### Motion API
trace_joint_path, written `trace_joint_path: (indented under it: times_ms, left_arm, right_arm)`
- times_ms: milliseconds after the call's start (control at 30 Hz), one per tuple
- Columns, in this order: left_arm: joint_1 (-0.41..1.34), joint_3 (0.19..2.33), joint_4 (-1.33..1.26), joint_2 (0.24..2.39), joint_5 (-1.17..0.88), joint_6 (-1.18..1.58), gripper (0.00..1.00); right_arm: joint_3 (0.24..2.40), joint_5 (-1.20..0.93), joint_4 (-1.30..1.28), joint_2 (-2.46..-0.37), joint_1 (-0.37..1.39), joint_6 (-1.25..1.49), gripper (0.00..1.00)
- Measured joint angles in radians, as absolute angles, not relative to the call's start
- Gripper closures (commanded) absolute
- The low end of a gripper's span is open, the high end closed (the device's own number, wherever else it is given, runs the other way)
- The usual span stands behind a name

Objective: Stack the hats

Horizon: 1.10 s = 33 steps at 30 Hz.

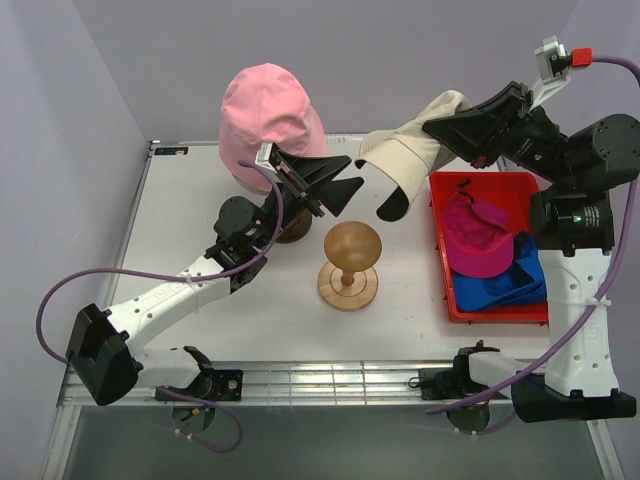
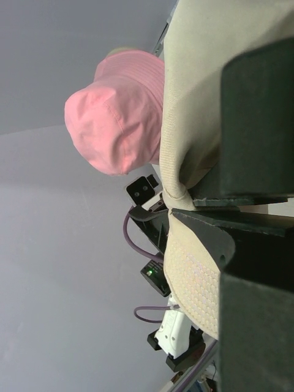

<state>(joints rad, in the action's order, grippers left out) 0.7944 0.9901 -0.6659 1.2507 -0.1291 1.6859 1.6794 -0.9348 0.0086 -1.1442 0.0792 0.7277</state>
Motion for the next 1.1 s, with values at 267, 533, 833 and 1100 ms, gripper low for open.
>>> trace_joint_path:
  times_ms: [267, 533, 833, 1100]
  left_arm:
    - [0.794, 1.006, -0.717, 1.279, -0.11, 1.722, 0.18]
    - [0.797, 1.037, -0.733, 1.338, -0.111, 1.739, 0.27]
    - [0.801, 1.082, -0.734, 1.346, -0.109, 1.712, 0.65]
    - [0.732, 1.242, -0.715, 1.433, -0.205, 1.681, 0.9]
  right_arm:
    - [1.637, -0.947, 0.065, -1.132, 0.079, 0.75, 0.92]
    - [1.62, -0.957, 0.099, -1.123, 0.079, 0.762, 0.92]
    - [1.605, -0.969, 0.1, -1.105, 0.079, 0.752, 0.92]
    - [1.605, -0.976, 0.067, -1.098, 0.079, 0.721, 0.92]
